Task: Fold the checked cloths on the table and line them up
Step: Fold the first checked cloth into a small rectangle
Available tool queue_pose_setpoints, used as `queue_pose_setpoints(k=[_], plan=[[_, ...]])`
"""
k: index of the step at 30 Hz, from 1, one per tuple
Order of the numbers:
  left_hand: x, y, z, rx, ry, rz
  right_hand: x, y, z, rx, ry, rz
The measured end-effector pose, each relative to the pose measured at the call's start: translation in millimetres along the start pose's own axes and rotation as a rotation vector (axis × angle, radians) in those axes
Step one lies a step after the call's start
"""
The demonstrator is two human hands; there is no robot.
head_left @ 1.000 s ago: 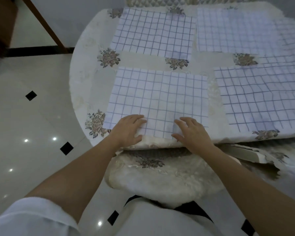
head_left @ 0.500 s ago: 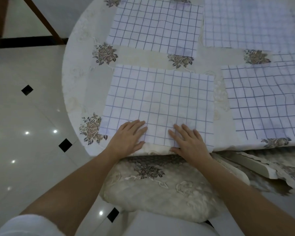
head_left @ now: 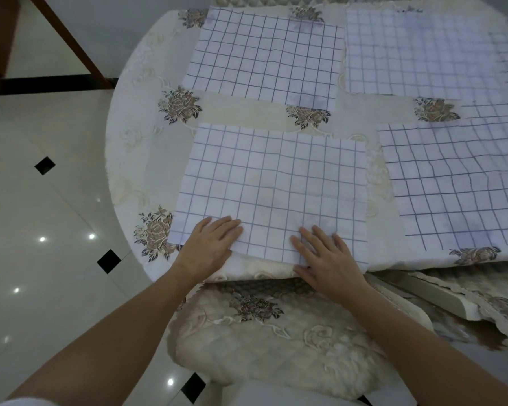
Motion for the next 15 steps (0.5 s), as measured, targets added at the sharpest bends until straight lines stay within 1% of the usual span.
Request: queue_pose_setpoints(k=[3,8,12,15], plan=[[4.0,3.6,1.1,-0.039,0.017,0.027,-1.0,-1.1,1.1,0.008,-0.007,-0.019],[-4.8,-7.7,2.2,-0.099,-0.02,0.091,-10.9,-5.8,4.9,0.039,-0.026,-0.042],[-7.4,-10.2,11.1,-0.088,0.003,0.151,-23.1,-11.7,12.4,0.067,-0.017,-0.075],[1.8,-12.8,18.7,-0.073,-0.045,0.206,-35.3,-19.3,15.3,0.074,0.003,-0.121]])
Point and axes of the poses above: each hand's wrist, its own z-axis away from the middle knuckle, its own y-axis out of the palm, x = y × z, the point moved 3 cm from there along -z, towards the middle knuckle, and after that the axes turned 7 degrees about -z, right-handed, at the moved point
